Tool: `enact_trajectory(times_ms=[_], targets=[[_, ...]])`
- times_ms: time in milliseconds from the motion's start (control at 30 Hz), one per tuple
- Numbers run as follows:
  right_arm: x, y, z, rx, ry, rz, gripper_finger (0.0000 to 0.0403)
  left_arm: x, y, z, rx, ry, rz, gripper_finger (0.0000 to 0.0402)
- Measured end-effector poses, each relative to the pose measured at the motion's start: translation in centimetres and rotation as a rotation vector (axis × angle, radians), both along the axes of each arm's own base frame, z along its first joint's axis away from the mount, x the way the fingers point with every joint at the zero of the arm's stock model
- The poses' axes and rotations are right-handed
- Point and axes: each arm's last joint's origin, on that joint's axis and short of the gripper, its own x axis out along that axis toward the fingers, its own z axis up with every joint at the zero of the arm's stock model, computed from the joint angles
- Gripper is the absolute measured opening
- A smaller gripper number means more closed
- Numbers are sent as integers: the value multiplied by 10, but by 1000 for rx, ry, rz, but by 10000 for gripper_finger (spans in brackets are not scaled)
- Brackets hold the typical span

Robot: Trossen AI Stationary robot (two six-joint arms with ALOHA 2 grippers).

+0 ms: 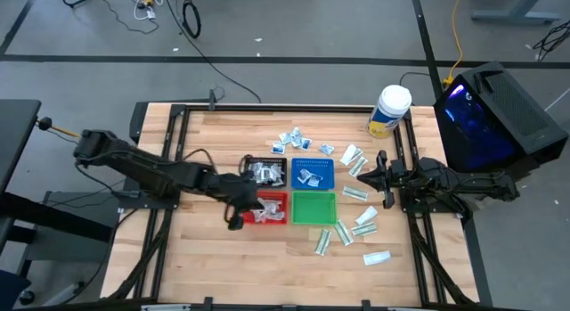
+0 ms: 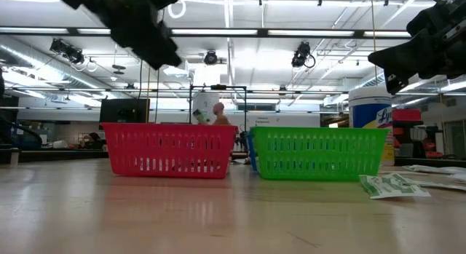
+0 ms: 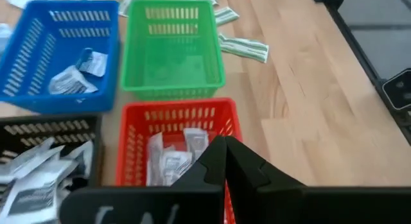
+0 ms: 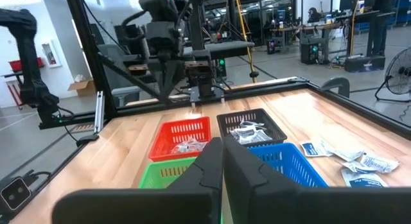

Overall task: Pick & Place First Aid Supplies
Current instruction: Put the blue alcohol pad into the blue bin

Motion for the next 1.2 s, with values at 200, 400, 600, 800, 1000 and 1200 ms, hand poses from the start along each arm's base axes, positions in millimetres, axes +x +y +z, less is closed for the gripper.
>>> enact_trajectory(times_ms=[200,400,600,800,1000,1200], targets=[[0,0,0,0,-1,0,18,-35,8,-9,-9,-37,0,3],[0,0,0,0,-1,0,18,-63,14,-14,39,-102,-37,8],[0,0,0,0,-1,0,18,-83,25,-20,88,-162,-39,4],[0,0,0,0,-1,0,18,-99,37,-31,58,-182,-7,10],[0,0,0,0,-1,0,18,-113,43,-39,39,-214,-2,4],[0,0,0,0,-1,0,18,-120,49,-41,41,-250,36,10]])
